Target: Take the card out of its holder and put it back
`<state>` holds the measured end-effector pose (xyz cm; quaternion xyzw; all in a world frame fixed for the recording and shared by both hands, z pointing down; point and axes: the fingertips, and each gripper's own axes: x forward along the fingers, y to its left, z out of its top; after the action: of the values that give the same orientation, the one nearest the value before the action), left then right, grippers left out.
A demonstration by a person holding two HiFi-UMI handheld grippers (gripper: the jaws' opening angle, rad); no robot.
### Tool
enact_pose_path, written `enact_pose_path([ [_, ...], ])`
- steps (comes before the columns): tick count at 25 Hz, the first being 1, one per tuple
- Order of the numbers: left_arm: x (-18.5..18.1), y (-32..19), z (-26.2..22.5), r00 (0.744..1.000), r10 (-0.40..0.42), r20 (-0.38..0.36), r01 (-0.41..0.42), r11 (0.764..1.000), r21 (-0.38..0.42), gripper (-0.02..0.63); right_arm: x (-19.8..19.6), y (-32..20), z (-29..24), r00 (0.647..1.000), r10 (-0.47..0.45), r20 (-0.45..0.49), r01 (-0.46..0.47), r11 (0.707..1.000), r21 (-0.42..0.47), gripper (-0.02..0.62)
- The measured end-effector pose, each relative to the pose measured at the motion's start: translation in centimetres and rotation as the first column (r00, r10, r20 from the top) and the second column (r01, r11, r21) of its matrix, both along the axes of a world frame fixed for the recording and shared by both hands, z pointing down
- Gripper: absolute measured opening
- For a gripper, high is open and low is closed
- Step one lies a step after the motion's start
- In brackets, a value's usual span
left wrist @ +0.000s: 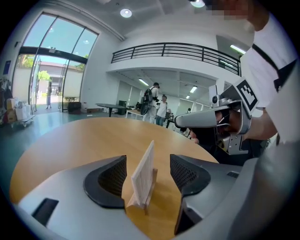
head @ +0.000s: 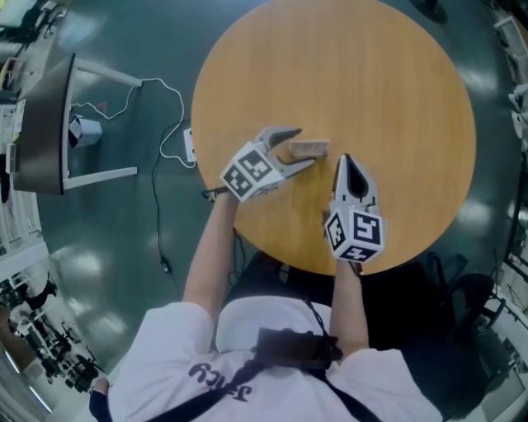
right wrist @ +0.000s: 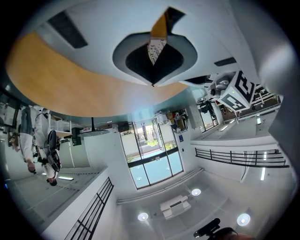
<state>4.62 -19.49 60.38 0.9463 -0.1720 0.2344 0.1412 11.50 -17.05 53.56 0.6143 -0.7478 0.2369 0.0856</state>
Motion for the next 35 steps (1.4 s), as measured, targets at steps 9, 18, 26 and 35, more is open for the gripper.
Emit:
enact_pose_path([
  [9,2.9,0.3,0.6,0.982,0.16,-0.103,-0.167,0.984,-0.061,0.281,-0.6,0.1,0.6,1.0,-0.014,0.022,0.015,1.0,-0.024,0.021],
  [18,3.8,0.4,0.9,0.966,0.232,-0.113,-0.237,0.971,-0.04,0.225,-0.8,0.0,0.5,0.999,-0.022,0.033,0.023,0.999,-0.024,0.021],
  [26,4.0,0.0,0.5,0.953,0.27,-0.134,-0.275,0.961,-0.021,0.089,-0.6,-0.2,0.9,0.999,-0.002,0.046,0.004,0.999,-0.033,0.021],
  [35,4.2,0.6,0.6,0.926,0.321,-0.198,-0.339,0.939,-0.059,0.035,-0.4,-0.1,1.0,0.999,0.014,0.047,-0.012,0.999,-0.032,0.021],
])
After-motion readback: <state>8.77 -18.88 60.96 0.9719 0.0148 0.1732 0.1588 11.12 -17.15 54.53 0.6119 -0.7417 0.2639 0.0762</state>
